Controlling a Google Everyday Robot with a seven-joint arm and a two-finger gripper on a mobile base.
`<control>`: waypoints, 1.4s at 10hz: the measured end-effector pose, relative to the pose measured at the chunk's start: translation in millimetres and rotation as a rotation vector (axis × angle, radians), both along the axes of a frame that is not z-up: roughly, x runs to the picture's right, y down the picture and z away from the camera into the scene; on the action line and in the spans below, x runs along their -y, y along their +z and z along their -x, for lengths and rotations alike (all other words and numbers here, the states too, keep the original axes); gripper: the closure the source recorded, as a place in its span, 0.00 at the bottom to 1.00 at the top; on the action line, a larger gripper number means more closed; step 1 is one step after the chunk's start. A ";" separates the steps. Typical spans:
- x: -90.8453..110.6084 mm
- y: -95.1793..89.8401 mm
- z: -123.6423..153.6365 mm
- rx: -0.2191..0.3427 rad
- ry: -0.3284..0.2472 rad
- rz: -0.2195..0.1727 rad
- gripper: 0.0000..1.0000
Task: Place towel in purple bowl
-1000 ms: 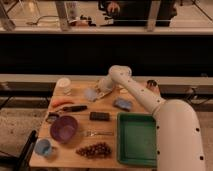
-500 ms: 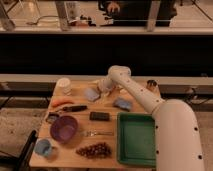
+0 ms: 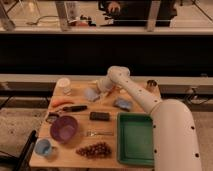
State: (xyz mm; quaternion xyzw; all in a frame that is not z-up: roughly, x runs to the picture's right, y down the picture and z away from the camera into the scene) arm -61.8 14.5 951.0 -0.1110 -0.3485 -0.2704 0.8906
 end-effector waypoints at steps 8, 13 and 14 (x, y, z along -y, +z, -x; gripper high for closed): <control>2.8 13.3 8.9 -0.027 0.002 -0.080 0.20; 7.2 21.6 5.0 -0.054 0.021 -0.114 0.20; 8.2 22.4 4.3 -0.056 0.025 -0.119 0.20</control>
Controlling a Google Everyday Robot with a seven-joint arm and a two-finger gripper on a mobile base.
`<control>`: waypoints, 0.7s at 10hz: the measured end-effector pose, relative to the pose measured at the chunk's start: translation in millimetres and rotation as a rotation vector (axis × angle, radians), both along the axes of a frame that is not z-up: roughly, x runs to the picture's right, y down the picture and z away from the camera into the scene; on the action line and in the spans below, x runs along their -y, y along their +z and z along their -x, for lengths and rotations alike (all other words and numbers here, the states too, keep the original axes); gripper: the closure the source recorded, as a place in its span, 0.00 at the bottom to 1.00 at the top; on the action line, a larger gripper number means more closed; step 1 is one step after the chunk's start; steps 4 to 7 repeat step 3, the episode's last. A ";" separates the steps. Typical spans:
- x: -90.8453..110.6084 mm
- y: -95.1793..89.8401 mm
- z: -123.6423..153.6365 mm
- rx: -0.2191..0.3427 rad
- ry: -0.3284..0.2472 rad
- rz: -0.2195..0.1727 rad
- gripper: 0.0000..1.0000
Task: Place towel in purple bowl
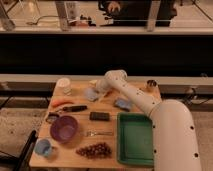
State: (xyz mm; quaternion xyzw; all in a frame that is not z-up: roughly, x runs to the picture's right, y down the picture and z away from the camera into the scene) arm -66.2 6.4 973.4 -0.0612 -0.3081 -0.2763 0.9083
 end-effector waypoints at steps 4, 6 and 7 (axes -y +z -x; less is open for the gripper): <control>3.3 1.5 0.9 0.017 0.012 -0.012 0.20; 3.3 1.5 0.9 0.017 0.012 -0.012 0.20; 3.3 1.5 0.9 0.017 0.012 -0.012 0.20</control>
